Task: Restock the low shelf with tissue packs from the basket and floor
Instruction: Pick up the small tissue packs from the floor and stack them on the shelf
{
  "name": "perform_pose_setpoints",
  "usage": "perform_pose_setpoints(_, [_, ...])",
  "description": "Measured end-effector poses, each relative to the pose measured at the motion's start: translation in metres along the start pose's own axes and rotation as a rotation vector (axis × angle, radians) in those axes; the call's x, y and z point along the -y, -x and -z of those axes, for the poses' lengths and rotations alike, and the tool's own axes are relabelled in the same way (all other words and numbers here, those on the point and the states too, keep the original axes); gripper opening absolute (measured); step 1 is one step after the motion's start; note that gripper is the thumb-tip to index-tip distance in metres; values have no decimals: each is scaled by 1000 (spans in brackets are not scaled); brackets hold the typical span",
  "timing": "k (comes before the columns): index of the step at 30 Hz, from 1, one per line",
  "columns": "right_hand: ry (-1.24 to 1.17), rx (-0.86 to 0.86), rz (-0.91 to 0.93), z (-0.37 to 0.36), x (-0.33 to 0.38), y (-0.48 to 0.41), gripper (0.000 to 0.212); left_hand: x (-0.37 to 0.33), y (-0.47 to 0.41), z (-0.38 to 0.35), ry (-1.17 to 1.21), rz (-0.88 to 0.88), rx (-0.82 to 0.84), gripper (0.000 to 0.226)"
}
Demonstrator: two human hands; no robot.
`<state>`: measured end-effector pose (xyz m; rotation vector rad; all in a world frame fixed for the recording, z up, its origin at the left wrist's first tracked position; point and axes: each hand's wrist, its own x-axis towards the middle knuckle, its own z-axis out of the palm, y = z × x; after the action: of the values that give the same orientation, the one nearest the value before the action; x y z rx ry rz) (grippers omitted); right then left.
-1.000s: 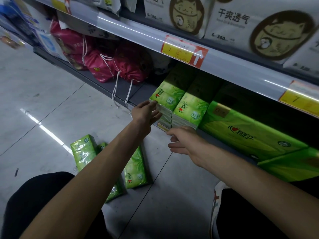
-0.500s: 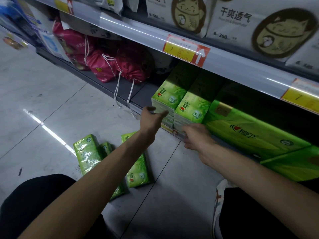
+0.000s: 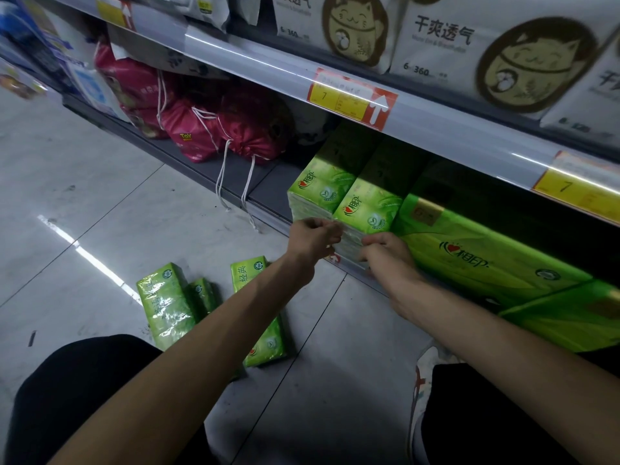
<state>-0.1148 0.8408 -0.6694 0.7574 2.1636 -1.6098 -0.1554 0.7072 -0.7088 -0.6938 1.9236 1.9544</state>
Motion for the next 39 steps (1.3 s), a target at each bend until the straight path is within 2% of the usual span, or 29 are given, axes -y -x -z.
perform_pose_setpoints(2, [-8, -7, 12, 1, 1, 0, 35, 0, -1, -1, 17, 3, 11, 8])
perform_pose_setpoints(5, [6, -8, 22, 2, 1, -2, 35, -2, -1, -2, 20, 7, 17, 22])
perform_pose_setpoints(7, [22, -16, 18, 2, 1, -3, 32, -1, 0, -2, 4, -4, 6, 14])
perform_pose_setpoints(9, [68, -58, 34, 1, -1, -3, 27, 0, 0, 1, -39, -41, -61, 11])
perform_pose_setpoints(11, [153, -131, 72, 4, -3, -1, 28, 0, -2, 8, -144, -129, -180, 26])
perform_pose_setpoints(13, [206, -177, 118, 8, -4, -1, 46, -4, -4, 17, -248, -249, -293, 47])
perform_pose_setpoints(14, [208, -186, 138, 10, -4, -1, 60, -6, -5, 22, -267, -303, -341, 51])
perform_pose_setpoints(16, [191, -168, 171, 12, -3, -2, 83, -8, -1, 23, -295, -370, -396, 44])
perform_pose_setpoints(19, [206, -68, 173, 10, -2, 1, 91, 6, 15, 8, -498, -545, -305, 37])
perform_pose_setpoints(22, [288, 8, 167, 5, -4, 2, 93, 26, 24, -6, -847, -736, -127, 68])
perform_pose_setpoints(25, [310, 23, 165, 3, -2, 1, 95, 35, 18, -6, -1109, -755, -134, 82])
perform_pose_setpoints(31, [324, 16, 186, 3, -4, 4, 93, 42, 19, -5, -1085, -725, -73, 85])
perform_pose_setpoints(39, [342, 4, 206, 3, -6, 7, 92, 41, 25, -3, -1124, -762, -73, 79])
